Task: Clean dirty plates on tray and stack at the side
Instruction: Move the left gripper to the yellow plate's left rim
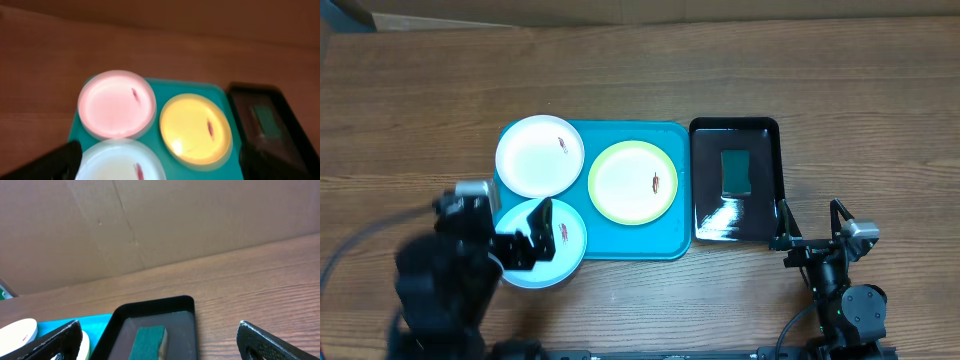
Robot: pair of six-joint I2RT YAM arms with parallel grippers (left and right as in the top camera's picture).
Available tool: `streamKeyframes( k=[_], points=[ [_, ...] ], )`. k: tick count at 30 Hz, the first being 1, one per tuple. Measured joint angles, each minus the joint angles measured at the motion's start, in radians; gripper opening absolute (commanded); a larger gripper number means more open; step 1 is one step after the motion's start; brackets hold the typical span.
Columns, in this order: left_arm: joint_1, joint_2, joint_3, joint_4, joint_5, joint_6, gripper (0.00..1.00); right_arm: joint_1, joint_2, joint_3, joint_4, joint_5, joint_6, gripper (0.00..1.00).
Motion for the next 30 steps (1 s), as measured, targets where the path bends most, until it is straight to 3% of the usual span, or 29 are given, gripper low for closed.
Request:
streamKeyframes(
  k=[3,6,10,11,18,20,30],
  points=[
    [0.0,0.223,0.244,-0.198,0.064,0.006,1.0,0.0,0.0,0.0,0.0,0.0,0.0,1.0],
    [0.0,0.397,0.411,-0.291,0.125,0.007,1.0,0.0,0.0,0.0,-0.001,0.0,0.0,1.0],
    [0.0,0.554,0.483,-0.331,0.175,0.009,1.0,0.0,0.0,0.0,-0.001,0.0,0.0,1.0],
    [0.0,0.581,0.484,-0.334,0.182,0.009,0.96,0.0,0.0,0.0,0.0,0.0,0.0,1.0],
    [0.0,0.773,0.485,-0.385,0.201,0.01,0.13,0.0,0.0,0.0,0.0,0.0,0.0,1.0],
    [0.0,0.819,0.485,-0.407,0.201,0.012,0.04,0.0,0.0,0.0,-0.001,0.0,0.0,1.0],
    [-0.005,0.977,0.485,-0.43,0.167,0.013,0.05,0.0,0.0,0.0,0.0,0.0,0.001,1.0]
  ],
)
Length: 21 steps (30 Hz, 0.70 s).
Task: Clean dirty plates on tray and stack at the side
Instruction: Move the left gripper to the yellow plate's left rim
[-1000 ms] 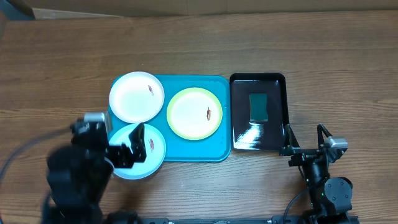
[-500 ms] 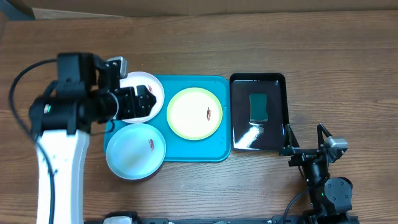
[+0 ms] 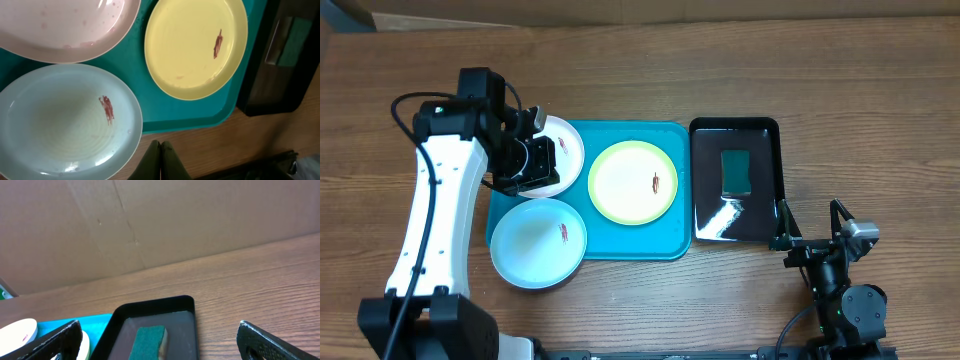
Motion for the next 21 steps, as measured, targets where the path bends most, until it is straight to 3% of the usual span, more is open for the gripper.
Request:
streamKeyframes(
  k=[7,9,11,14,19,21],
  points=[
    [-0.023,0.047,0.0,0.008,-0.004,0.0,0.04,0.0,0.0,0.0,-0.004,-0.094,0.0,1.0],
    [-0.041,0.06,0.0,0.015,-0.005,0.0,0.08,0.0,0.0,0.0,-0.004,-0.142,0.011,1.0],
    [-0.061,0.067,0.0,0.026,-0.007,0.0,0.15,0.0,0.0,0.001,-0.02,-0.195,0.032,1.0],
    [-0.089,0.068,0.0,0.048,-0.014,-0.005,0.38,0.0,0.006,0.028,-0.115,-0.237,0.055,1.0],
    [-0.105,0.068,0.0,0.075,-0.026,0.001,0.65,0.0,0.107,0.266,-0.333,-0.26,0.068,1.0],
    [-0.107,0.068,0.0,0.09,-0.026,-0.001,0.63,0.0,0.192,0.414,-0.423,-0.25,0.068,1.0]
  ],
)
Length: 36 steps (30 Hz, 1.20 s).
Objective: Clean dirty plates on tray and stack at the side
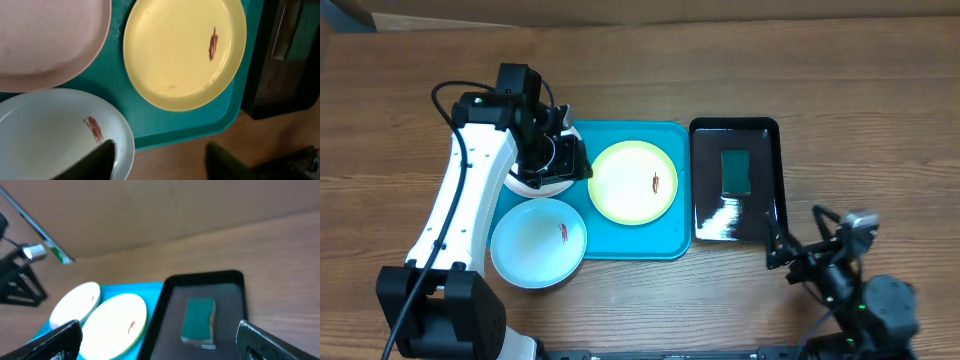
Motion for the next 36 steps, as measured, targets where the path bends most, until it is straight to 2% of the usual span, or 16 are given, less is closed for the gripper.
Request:
streamKeyframes(
  k=[1,3,5,6,8,9,13,15,17,20,24,29,36],
  points=[
    [-0.001,0.0,0.0,0.006,0.001,-0.003,0.57,0.0,0.061,0.093,-0.058,0.005,-0.003,1.0],
    [-0.002,0.0,0.0,0.015,0.013,-0.002,0.54,0.0,0.206,0.275,-0.201,0.019,-0.019,1.0],
    [-0.002,0.0,-0.001,0.022,0.028,-0.002,0.61,0.0,0.373,0.449,-0.335,0.024,-0.042,1.0],
    [-0.003,0.0,-0.001,0.026,0.037,0.0,0.7,0.0,0.475,0.548,-0.424,0.027,-0.05,1.0],
    [-0.003,0.0,-0.001,0.027,0.046,0.002,0.97,0.0,0.657,0.714,-0.55,0.028,-0.067,1.0],
    [-0.003,0.0,-0.001,0.028,0.048,0.003,1.0,0.0,0.746,0.794,-0.594,0.026,-0.072,1.0],
    [-0.003,0.0,-0.001,0.036,0.055,0.0,1.0,0.0,1.044,1.043,-0.718,-0.018,-0.092,0.98],
    [-0.004,0.0,-0.001,0.038,0.056,0.0,1.0,0.0,1.148,1.11,-0.733,-0.038,-0.109,0.86],
    [-0.004,0.0,-0.001,0.037,0.056,0.0,1.0,0.0,1.221,1.141,-0.732,-0.05,-0.111,0.86],
    [-0.004,0.0,-0.001,0.035,0.051,-0.007,0.88,0.0,1.307,1.146,-0.74,-0.058,-0.104,0.87],
    [-0.016,0.0,-0.001,0.034,0.005,-0.043,0.8,0.0,1.407,1.146,-0.744,-0.046,-0.095,0.87],
    [-0.045,0.0,-0.001,0.034,-0.035,-0.068,0.79,0.005,1.517,1.129,-0.73,-0.005,-0.092,0.85],
    [-0.08,0.0,-0.001,0.036,-0.068,-0.084,0.78,0.042,1.648,1.065,-0.579,0.032,-0.076,0.8]
  ],
)
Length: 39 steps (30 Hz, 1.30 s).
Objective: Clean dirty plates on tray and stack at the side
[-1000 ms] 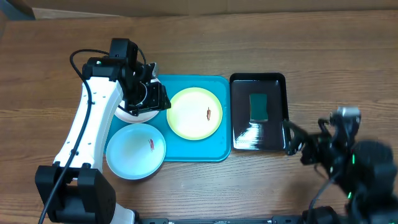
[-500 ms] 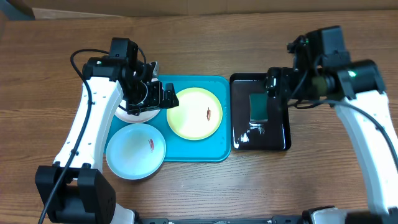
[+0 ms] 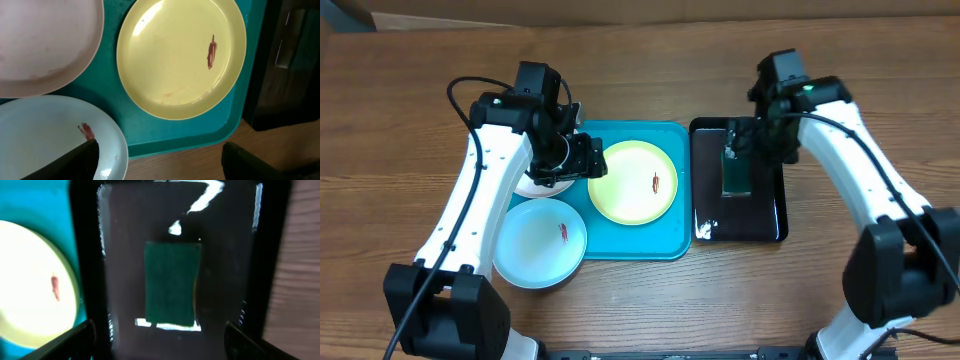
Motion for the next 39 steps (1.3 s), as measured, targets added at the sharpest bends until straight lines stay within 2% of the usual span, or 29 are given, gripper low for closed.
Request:
streamKeyframes(
  k=[9,17,22,28,30,31,33,34,39],
  points=[
    [-0.011,0.0,0.0,-0.001,-0.033,-0.003,0.81,0.031,0.016,-0.15,0.179,0.065,0.01,0.71],
    [-0.013,0.0,0.0,0.002,-0.039,-0.019,0.81,0.031,0.016,-0.298,0.352,0.074,0.026,0.68],
    [-0.013,0.0,0.0,0.002,-0.039,-0.026,0.8,0.031,0.016,-0.315,0.365,0.069,0.032,0.7],
    [-0.013,0.0,0.0,0.009,-0.039,-0.026,0.79,0.031,0.016,-0.315,0.368,0.053,0.034,0.66],
    [-0.013,0.0,0.0,0.009,-0.04,-0.026,0.77,0.031,0.016,-0.315,0.375,0.049,0.034,0.61],
    [-0.013,0.0,0.0,0.009,-0.042,-0.027,0.76,0.031,0.016,-0.315,0.38,0.048,0.033,0.56],
    [-0.013,0.0,0.0,0.009,-0.05,-0.03,0.75,0.031,0.016,-0.315,0.389,0.048,0.027,0.33],
    [-0.013,0.0,0.0,0.009,-0.058,-0.034,0.75,0.031,0.016,-0.315,0.391,0.047,0.03,0.26],
    [-0.013,0.0,0.0,0.01,-0.08,-0.048,0.75,0.032,0.016,-0.315,0.392,0.047,0.037,0.1]
  ],
)
